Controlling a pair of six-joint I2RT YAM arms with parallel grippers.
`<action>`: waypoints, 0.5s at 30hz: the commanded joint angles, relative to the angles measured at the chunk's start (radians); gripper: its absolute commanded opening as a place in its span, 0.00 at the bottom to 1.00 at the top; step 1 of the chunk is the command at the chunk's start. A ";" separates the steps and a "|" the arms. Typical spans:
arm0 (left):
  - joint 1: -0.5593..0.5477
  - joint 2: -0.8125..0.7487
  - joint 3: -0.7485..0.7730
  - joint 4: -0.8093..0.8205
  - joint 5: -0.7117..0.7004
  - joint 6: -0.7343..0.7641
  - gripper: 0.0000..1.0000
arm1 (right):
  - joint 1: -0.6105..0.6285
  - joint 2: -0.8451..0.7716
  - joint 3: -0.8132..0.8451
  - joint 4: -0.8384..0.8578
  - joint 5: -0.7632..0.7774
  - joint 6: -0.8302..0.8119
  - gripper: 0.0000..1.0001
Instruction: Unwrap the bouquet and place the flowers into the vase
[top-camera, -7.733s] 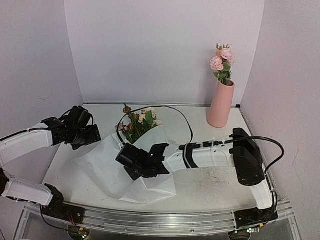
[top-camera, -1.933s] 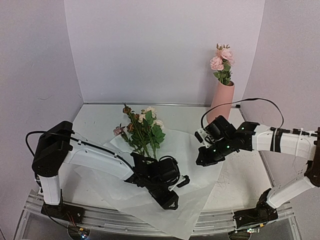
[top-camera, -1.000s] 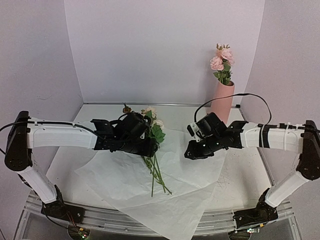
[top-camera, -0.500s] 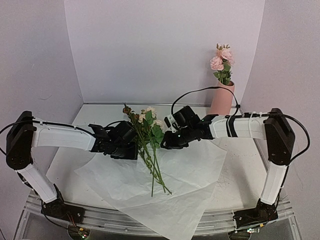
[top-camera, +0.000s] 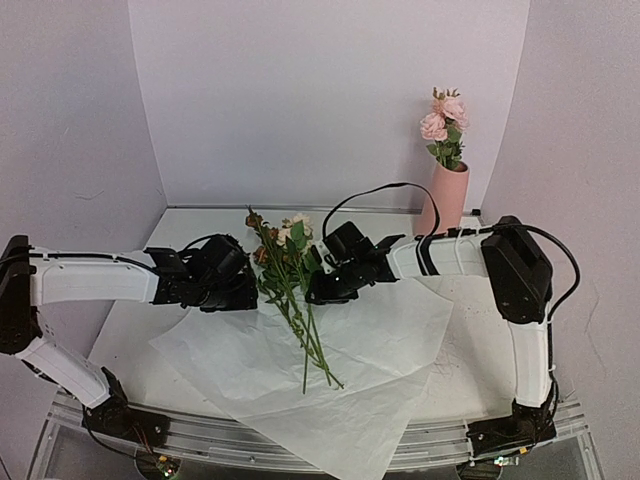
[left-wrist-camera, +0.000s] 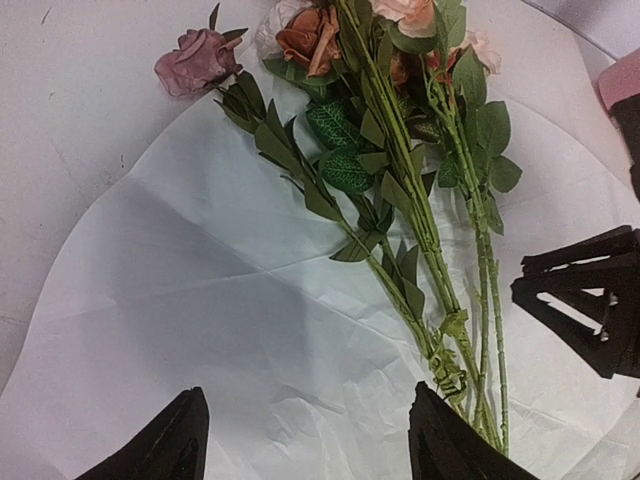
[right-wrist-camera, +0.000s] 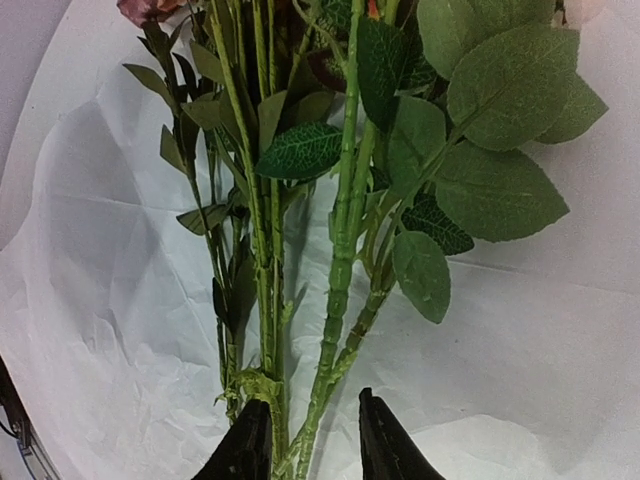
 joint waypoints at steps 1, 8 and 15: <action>0.005 -0.053 -0.012 0.021 -0.036 0.020 0.69 | 0.015 0.027 0.044 -0.033 -0.013 -0.010 0.31; 0.004 -0.050 -0.016 0.025 -0.029 0.033 0.69 | 0.019 0.053 0.053 -0.038 -0.016 -0.004 0.29; 0.005 -0.049 -0.017 0.028 -0.019 0.036 0.68 | 0.020 0.065 0.065 -0.043 -0.018 -0.007 0.26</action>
